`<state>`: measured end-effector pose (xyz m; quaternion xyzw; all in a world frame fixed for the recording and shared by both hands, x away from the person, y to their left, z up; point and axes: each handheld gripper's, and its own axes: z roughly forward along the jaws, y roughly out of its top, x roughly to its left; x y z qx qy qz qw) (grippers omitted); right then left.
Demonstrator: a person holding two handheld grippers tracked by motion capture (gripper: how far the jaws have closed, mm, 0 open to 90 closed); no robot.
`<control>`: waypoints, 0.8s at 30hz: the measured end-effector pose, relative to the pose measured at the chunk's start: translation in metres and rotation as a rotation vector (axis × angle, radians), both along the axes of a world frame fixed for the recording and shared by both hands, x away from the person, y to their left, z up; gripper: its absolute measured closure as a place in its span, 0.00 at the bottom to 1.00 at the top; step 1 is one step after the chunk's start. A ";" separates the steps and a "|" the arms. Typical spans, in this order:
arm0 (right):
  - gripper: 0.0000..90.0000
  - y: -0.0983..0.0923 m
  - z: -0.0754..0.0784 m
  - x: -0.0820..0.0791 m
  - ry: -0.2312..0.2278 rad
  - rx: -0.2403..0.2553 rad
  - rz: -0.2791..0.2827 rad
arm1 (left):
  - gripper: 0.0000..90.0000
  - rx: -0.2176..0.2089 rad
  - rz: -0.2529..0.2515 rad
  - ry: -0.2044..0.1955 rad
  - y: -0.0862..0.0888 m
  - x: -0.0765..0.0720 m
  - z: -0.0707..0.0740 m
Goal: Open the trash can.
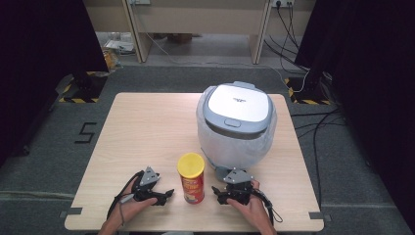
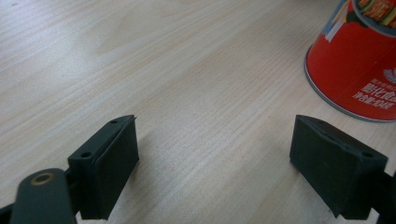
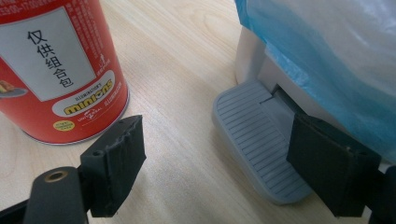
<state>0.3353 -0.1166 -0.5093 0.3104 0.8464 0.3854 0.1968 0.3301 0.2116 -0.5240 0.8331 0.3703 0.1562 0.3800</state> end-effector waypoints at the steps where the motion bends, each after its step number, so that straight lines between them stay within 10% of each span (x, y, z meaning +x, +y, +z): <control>1: 0.21 0.000 0.000 0.000 0.000 0.000 0.000 | 0.16 0.000 0.000 0.000 0.000 0.000 0.000; 24: 0.20 0.004 -0.007 0.002 0.022 -0.035 -0.007 | 0.16 -0.001 0.003 -0.003 -0.001 0.002 0.000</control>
